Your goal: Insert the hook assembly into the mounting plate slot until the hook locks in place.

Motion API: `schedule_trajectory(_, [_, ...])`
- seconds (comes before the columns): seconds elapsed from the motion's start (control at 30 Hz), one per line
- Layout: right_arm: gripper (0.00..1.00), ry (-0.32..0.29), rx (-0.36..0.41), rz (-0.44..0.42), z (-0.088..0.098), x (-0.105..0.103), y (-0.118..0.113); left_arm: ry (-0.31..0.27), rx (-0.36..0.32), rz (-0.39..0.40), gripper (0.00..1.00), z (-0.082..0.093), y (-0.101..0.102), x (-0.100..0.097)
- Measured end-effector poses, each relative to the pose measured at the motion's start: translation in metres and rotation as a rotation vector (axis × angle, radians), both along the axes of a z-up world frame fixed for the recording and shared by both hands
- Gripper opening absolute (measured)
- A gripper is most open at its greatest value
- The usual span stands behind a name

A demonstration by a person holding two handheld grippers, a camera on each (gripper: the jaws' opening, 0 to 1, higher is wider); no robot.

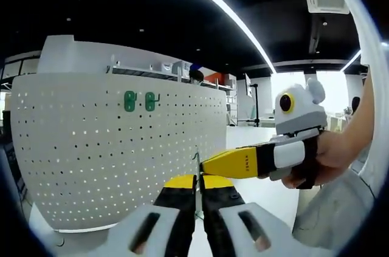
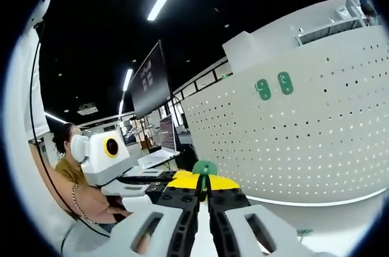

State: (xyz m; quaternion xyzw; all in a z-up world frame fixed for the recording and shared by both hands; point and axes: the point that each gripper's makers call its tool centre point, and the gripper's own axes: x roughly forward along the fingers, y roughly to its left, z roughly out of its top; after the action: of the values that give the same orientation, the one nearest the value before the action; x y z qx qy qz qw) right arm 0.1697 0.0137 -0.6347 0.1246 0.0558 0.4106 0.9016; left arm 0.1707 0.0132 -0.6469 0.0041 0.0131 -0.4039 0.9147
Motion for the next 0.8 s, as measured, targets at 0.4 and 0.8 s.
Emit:
schedule_trajectory(0.4, [0.00, 0.066, 0.018, -0.001, 0.0017, -0.0013, -0.0016, -0.011, -0.013, -0.006, 0.03, 0.0017, -0.0018, -0.0009])
schedule_trajectory(0.8, [0.00, 0.082, 0.034, 0.011, 0.0025, -0.0044, -0.0027, 0.003, -0.012, -0.031, 0.08, 0.0006, -0.0055, -0.0033])
